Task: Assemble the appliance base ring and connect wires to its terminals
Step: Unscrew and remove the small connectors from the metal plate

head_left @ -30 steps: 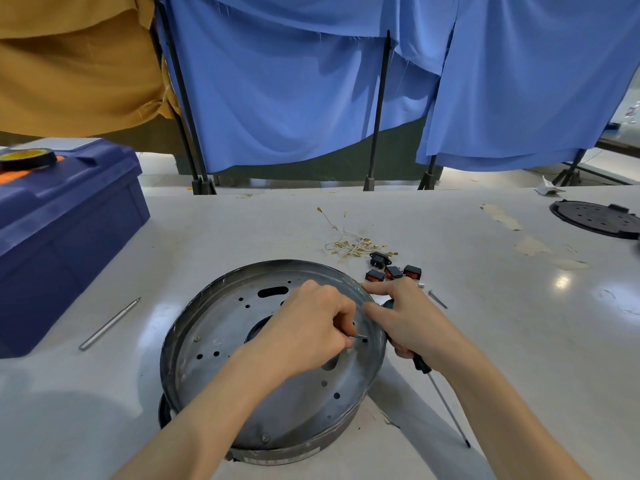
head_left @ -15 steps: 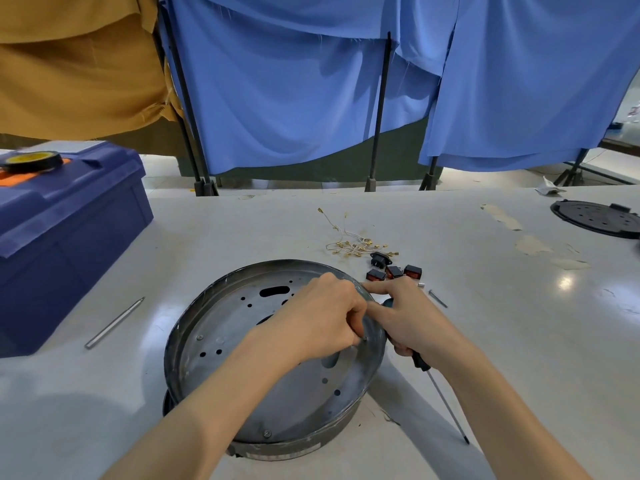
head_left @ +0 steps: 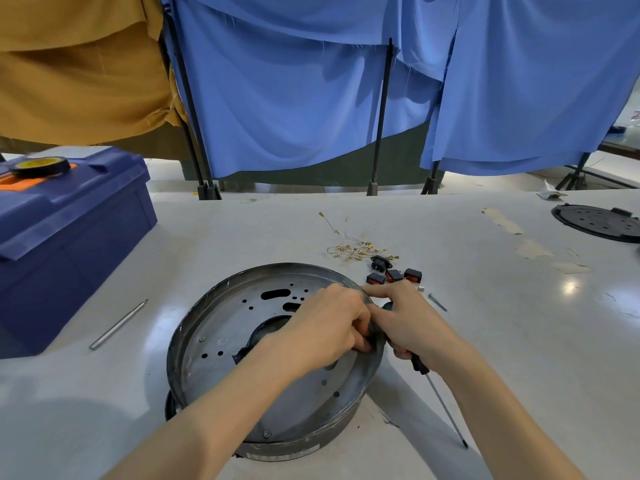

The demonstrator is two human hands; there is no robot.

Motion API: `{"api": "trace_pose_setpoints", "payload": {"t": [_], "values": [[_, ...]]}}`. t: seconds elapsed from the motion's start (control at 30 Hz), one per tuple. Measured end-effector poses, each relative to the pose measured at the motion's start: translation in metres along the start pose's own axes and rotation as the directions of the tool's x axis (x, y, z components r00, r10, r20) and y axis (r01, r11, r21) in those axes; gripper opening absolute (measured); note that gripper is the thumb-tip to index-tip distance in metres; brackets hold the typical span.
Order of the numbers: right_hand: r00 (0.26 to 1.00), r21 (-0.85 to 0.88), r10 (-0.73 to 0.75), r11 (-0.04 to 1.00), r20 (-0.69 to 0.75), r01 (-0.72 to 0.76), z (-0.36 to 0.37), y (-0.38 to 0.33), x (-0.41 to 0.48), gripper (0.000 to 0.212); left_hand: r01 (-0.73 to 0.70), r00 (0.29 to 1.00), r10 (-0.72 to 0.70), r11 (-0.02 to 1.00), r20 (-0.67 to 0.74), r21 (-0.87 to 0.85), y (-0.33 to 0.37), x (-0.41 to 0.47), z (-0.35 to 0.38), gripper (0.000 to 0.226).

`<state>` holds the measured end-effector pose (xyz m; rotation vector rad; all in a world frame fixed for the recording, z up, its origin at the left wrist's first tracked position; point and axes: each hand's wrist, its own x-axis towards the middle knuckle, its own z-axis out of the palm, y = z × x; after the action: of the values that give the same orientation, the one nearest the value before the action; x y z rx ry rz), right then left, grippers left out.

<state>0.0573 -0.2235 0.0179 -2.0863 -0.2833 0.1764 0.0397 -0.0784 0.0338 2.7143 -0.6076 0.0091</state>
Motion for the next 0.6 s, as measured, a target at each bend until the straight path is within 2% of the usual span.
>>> {"api": "trace_pose_setpoints", "payload": {"t": [0.1,0.23,0.37,0.47,0.53,0.6], "values": [[1.000,0.004,-0.007,1.000,0.006,0.007,0.000,0.000,0.000,0.033,-0.004,0.999,0.006,0.997,0.033,-0.074,-0.005,-0.002,-0.004,0.011],[1.000,0.053,0.006,0.999,0.021,-0.007,-0.001,0.002,0.001,0.036,-0.077,0.995,0.078,0.997,0.060,-0.016,-0.010,-0.012,-0.003,0.032],[0.999,0.115,0.035,0.993,0.040,-0.040,-0.007,-0.001,0.000,0.020,-0.110,0.994,0.110,0.994,0.020,-0.019,-0.012,-0.017,-0.002,0.039],[0.990,0.152,0.042,0.988,-0.137,-0.021,-0.024,-0.011,0.003,0.033,-0.100,0.995,0.100,0.992,0.000,-0.073,-0.015,-0.019,0.001,0.043],[0.936,0.244,0.056,0.969,-0.348,0.033,-0.041,-0.024,0.004,0.044,-0.074,0.997,0.074,0.991,-0.004,-0.107,-0.018,-0.020,0.004,0.045],[0.854,0.437,0.088,0.883,-0.512,0.171,-0.056,-0.040,0.001,0.053,-0.036,0.999,0.035,0.991,-0.012,-0.131,-0.019,-0.020,0.006,0.052]]}}
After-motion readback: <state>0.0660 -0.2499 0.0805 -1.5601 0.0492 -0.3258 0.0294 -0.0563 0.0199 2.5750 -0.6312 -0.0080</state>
